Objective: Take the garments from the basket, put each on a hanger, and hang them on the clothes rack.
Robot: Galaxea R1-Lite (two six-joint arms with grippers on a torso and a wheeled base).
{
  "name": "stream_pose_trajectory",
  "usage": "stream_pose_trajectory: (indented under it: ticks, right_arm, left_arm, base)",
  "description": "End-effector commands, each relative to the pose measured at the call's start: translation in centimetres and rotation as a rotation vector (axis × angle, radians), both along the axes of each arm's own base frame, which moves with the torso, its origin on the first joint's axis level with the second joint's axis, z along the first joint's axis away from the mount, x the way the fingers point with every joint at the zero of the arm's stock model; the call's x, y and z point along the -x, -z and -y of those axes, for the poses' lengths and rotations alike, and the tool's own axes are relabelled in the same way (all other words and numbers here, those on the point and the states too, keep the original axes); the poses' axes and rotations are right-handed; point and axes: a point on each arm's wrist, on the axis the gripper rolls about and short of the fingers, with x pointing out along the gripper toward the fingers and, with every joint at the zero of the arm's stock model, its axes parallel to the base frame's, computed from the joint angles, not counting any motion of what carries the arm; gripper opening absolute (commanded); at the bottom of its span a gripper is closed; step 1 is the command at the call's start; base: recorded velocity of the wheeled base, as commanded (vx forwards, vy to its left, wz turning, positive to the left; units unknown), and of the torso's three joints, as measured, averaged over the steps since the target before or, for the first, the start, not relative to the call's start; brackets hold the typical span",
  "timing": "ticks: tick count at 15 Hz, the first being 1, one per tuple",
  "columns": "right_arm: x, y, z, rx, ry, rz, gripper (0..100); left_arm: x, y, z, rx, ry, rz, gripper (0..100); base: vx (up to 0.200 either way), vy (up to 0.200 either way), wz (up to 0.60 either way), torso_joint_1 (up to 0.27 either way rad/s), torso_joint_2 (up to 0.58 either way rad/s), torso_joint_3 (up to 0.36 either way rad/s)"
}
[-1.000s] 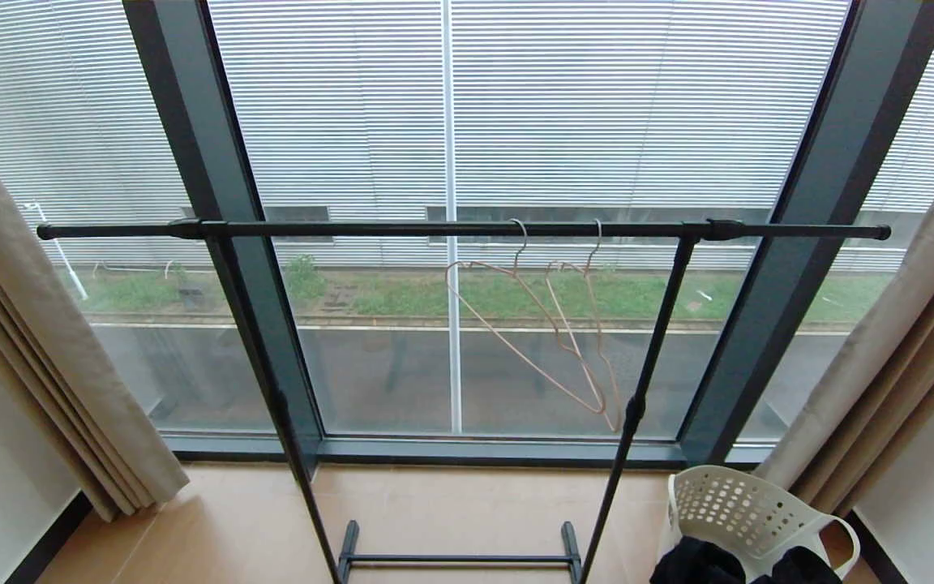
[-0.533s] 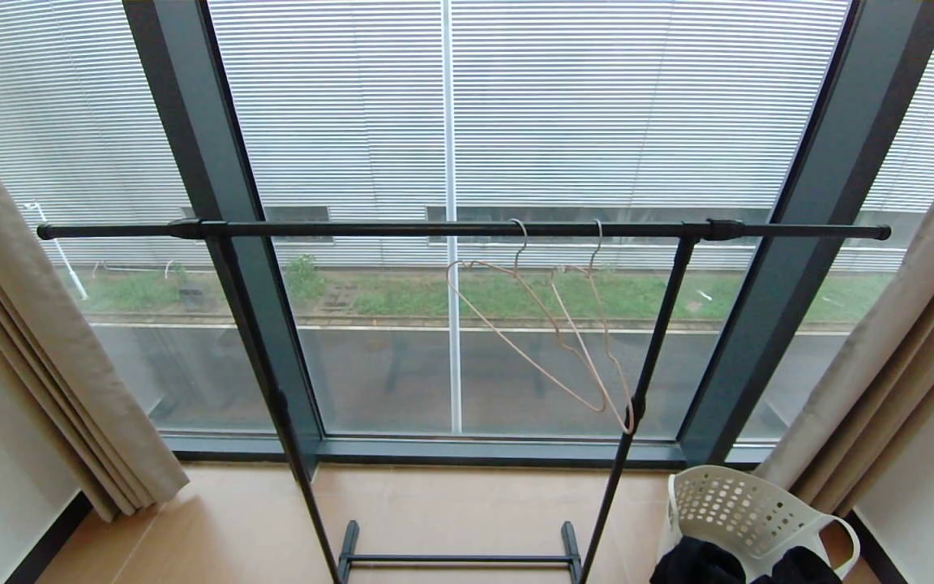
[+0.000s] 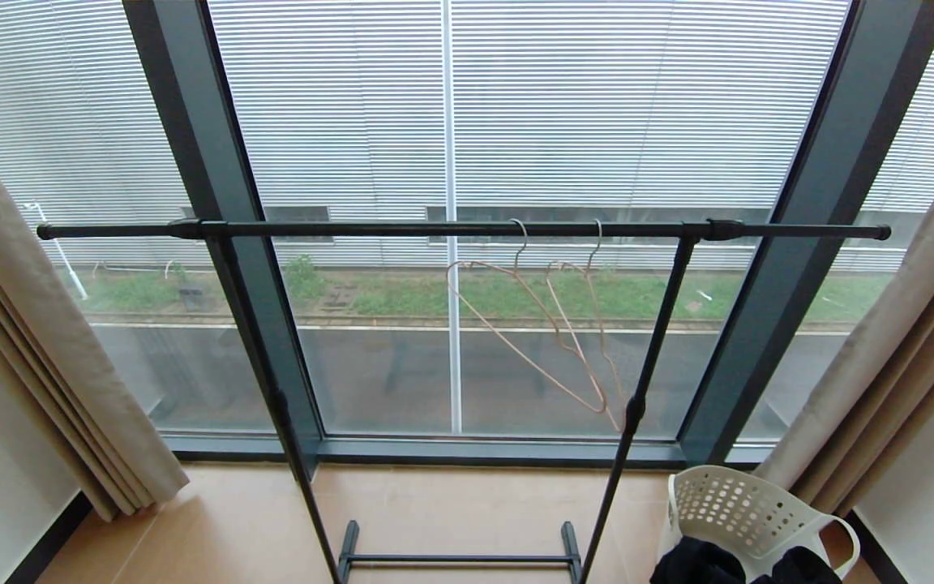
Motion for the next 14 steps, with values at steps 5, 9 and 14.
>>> stream_pose_trajectory:
  ticks: [5, 9, 14]
  right_arm:
    - [0.0, 0.0, 0.0, 0.0, -0.003, 0.0, 100]
    - [0.0, 0.0, 0.0, 0.0, -0.003, 0.0, 100]
    - [-0.1, -0.03, 0.02, 0.005, -0.013, -0.012, 100]
  left_arm:
    - [-0.01, -0.01, 0.0, 0.005, 0.0, -0.001, 100]
    - [-0.01, -0.01, -0.01, 0.008, -0.003, -0.001, 100]
    - [-0.01, -0.01, 0.0, 0.006, 0.0, -0.001, 100]
  base:
    - [0.0, 0.0, 0.0, 0.0, 0.0, 0.0]
    - [0.0, 0.0, 0.0, 0.0, 0.0, 0.0]
    - [0.0, 0.0, 0.0, -0.137, 0.29, 0.158]
